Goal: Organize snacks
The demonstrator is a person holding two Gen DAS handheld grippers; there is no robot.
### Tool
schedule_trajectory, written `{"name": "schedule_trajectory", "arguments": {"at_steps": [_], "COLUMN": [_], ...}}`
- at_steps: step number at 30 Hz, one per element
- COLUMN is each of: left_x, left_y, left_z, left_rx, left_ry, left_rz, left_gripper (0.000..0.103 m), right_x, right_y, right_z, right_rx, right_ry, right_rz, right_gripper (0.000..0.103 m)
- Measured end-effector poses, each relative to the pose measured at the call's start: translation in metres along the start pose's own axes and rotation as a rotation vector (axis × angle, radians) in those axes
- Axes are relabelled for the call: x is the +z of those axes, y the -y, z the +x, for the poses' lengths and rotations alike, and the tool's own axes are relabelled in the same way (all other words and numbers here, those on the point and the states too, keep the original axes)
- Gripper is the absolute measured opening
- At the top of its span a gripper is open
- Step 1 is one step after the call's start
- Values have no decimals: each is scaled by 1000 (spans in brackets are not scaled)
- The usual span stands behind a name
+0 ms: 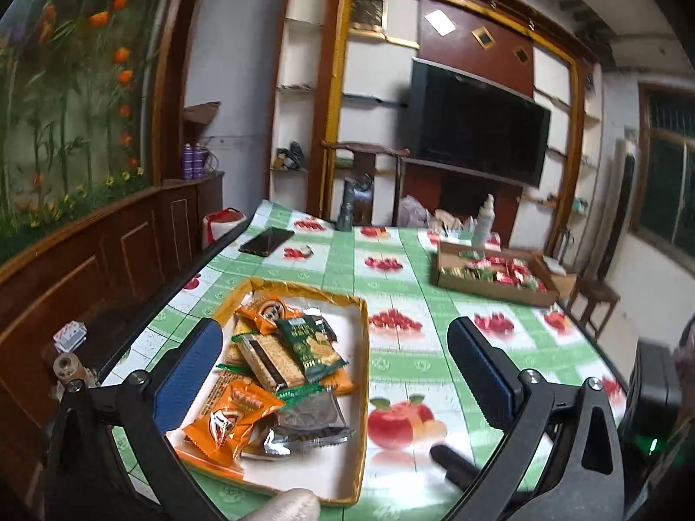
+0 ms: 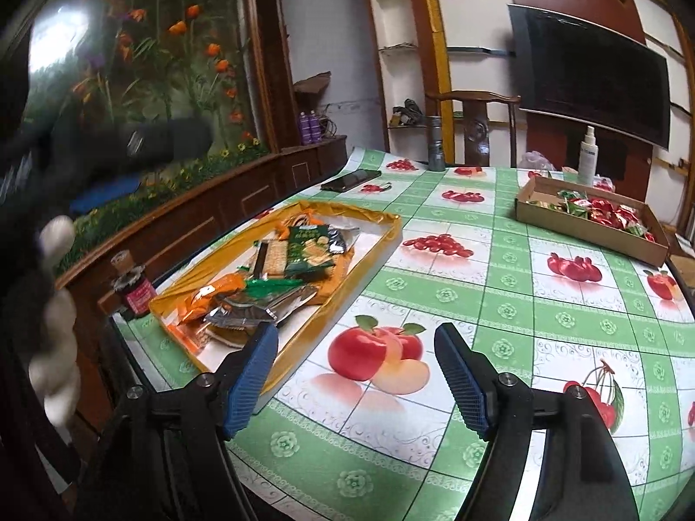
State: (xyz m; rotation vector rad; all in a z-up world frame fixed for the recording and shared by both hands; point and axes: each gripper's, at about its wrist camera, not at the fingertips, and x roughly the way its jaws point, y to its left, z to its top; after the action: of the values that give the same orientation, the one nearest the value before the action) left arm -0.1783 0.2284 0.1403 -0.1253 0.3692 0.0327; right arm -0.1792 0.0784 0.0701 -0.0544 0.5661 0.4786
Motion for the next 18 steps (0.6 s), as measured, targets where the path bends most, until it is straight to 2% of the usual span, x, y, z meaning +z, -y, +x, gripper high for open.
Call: {"name": "schedule_trajectory", "arguments": {"at_steps": [2, 6, 15, 18], "left_x": [-4, -14, -26, -28], "left_y": [-2, -7, -24, -31], "left_z": [2, 14, 21, 24], "left_rx": [23, 60, 56, 45], "left_ry": [8, -66, -121, -165], "left_rz": [2, 13, -41, -74], "left_gripper": [103, 103, 103, 103], "right_x": [-2, -4, -11, -13], "right_y": [-4, -10, -36, -42], "right_z": [2, 8, 20, 23], "right_rx": [-2, 1, 27, 35], "right_ry": [-8, -29, -73, -86], "right_rz": [-12, -24, -91, -105], "right_gripper": [76, 77, 77, 77]}}
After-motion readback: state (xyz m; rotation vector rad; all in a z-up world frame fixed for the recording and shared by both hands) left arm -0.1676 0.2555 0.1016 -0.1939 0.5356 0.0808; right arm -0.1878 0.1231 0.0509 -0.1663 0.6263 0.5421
